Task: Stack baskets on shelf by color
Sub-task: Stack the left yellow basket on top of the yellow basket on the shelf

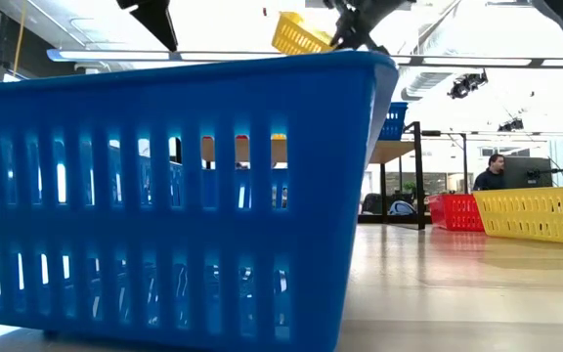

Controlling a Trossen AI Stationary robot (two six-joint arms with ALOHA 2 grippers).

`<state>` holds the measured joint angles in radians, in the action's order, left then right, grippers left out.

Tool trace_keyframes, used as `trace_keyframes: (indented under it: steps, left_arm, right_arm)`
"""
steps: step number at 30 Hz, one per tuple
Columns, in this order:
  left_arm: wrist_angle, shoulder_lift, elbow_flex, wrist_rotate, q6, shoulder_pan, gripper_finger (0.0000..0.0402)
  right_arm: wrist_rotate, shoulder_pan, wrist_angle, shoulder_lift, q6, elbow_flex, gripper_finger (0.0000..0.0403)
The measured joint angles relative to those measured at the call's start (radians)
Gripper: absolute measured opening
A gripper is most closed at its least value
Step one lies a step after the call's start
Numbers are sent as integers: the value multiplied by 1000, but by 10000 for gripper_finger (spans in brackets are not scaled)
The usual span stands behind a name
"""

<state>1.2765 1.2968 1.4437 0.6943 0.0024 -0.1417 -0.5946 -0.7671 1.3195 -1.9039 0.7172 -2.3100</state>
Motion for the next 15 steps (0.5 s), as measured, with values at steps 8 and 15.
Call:
trace_keyframes:
  steps: [8, 15]
  left_arm:
    - [0, 0, 0, -86, -43, -72, 200]
    - [0, 0, 0, -87, -54, -104, 200]
  right_arm:
    - [-142, -17, 90, -80, -64, 0, 0]
    - [-165, -19, 133, -131, -134, 0, 0]
